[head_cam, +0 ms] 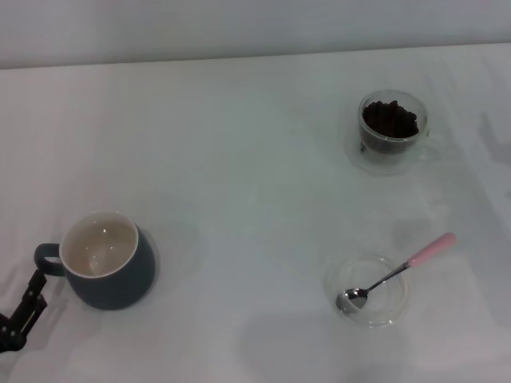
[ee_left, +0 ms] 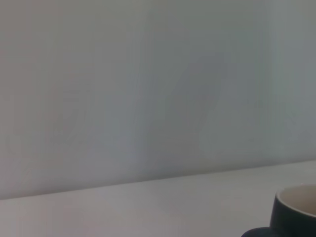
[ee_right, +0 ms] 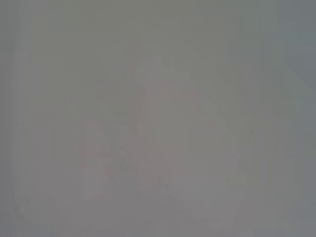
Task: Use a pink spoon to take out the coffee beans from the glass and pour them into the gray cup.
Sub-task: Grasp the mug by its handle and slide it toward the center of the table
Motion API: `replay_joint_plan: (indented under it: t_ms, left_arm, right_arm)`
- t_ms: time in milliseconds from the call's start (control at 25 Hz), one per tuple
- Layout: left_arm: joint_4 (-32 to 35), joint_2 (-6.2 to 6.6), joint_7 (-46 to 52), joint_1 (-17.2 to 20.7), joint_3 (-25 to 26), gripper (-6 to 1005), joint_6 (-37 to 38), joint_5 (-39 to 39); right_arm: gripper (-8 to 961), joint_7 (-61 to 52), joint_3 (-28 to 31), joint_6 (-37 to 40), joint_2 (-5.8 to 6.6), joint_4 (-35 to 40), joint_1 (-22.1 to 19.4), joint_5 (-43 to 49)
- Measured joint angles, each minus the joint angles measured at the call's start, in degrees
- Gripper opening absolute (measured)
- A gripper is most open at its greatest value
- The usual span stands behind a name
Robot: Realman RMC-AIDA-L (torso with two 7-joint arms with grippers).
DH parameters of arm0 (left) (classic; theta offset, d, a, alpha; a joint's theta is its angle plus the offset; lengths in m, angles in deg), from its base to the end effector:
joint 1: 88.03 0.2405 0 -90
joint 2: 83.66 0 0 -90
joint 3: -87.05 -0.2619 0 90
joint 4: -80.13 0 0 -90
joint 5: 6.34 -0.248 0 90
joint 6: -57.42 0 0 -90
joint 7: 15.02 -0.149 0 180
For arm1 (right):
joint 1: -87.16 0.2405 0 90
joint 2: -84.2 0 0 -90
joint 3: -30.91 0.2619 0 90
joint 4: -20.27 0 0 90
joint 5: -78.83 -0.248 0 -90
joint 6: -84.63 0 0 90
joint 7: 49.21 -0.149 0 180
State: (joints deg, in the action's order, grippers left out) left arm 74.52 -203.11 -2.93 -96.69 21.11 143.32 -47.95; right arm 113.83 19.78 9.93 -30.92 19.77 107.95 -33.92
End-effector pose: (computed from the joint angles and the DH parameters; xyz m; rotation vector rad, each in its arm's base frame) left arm -0.4117 0.1822 -0.0684 -1.8800 -0.5765 -0.6334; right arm 0.4260 0.3118 0.0311 -1.4389 0.5641 0.6494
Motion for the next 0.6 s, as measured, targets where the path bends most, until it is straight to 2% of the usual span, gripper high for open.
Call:
replay_joint_plan:
  t_ms: [600]
  left_arm:
    - [0.3,0.17,-1.1,-4.1,-0.7,732,-5.2,-0.2]
  right_arm:
    - [808,0.0,0.1,0.3,0.0,-0.2,-0.4,0.0]
